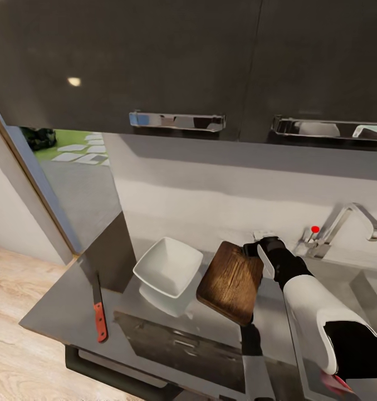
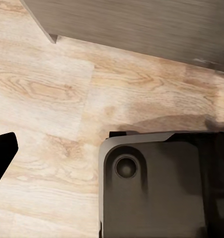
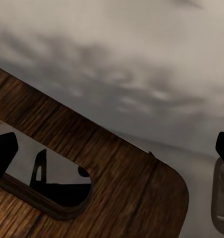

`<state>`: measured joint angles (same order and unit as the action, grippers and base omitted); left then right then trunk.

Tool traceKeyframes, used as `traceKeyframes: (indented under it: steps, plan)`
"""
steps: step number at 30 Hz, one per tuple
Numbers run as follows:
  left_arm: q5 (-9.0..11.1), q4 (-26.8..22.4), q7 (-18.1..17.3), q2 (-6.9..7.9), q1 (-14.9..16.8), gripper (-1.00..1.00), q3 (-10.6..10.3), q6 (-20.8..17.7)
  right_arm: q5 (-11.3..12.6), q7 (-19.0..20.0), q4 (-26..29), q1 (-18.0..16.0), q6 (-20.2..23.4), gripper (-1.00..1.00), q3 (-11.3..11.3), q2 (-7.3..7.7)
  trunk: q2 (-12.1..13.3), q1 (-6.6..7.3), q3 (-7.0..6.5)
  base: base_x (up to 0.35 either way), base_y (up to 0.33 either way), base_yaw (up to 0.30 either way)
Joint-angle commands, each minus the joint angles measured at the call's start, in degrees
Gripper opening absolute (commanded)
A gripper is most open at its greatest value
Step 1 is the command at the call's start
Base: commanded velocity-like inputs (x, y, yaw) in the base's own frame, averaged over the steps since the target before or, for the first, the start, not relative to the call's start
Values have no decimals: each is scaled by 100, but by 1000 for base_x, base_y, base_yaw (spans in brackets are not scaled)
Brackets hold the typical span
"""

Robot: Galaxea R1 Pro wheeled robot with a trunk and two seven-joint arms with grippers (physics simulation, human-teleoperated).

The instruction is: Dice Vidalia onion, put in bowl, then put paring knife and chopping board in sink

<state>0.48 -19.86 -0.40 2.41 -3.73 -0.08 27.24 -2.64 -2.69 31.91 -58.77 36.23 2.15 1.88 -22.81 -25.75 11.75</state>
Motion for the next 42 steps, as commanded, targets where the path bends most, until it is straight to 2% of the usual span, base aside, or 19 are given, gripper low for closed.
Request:
traceKeyframes:
  steps: [1, 42]
  plan:
    - [5, -9, -4, 0, -1, 100, -1, 5, -26, -4, 8, -3, 35, 100, 22, 4, -11, -3, 17, 0, 0, 0]
    - [5, 96, -4, -4, 4, 100, 17, -7, -35, -4, 8, -3, 34, 100, 22, 23, -11, -3, 253, 0, 0, 0]
